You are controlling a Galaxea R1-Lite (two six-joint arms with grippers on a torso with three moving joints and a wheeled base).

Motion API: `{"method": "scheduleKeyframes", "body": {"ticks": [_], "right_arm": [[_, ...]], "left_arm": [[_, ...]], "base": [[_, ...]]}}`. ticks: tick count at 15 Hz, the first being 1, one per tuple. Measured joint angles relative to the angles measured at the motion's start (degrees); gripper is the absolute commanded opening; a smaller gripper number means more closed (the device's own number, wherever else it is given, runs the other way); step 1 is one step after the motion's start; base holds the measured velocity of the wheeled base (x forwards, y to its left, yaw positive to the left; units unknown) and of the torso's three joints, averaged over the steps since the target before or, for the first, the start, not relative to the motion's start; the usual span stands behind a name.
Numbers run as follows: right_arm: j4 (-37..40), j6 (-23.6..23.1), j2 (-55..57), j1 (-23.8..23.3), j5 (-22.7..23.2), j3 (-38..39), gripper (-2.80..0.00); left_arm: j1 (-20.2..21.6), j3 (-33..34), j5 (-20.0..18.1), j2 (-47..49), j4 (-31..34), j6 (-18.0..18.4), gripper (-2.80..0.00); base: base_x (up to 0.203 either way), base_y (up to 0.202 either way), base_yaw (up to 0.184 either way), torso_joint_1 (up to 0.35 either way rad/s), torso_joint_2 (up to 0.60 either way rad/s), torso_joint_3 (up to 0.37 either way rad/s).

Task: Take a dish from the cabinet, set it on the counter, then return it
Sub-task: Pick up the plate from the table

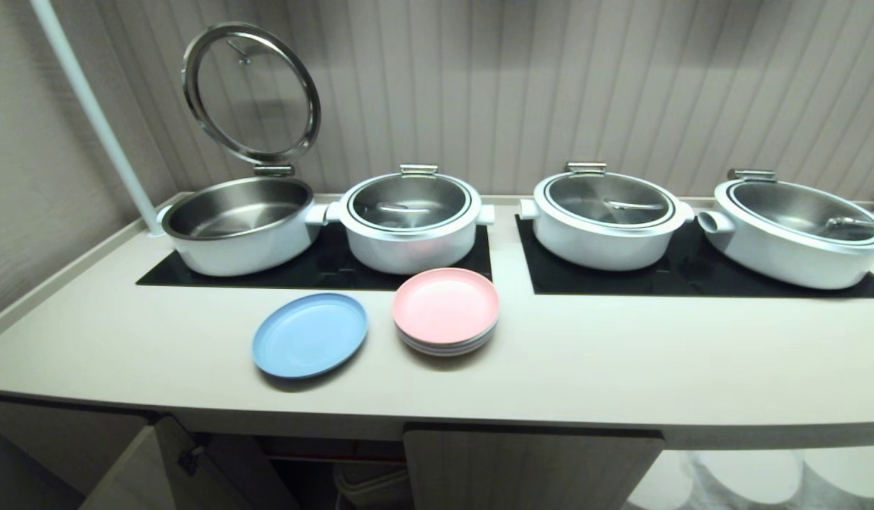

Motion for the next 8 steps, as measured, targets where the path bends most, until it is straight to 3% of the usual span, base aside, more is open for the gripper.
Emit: {"method": "scheduleKeyframes", "body": {"ticks": [8], "right_arm": [[0.0, 0.0, 0.0, 0.0, 0.0, 0.0, -2.8]], "left_arm": [[0.0, 0.0, 0.0, 0.0, 0.0, 0.0, -2.8]], "base": [[0.0, 0.0, 0.0, 0.0, 0.0, 0.0]]}}
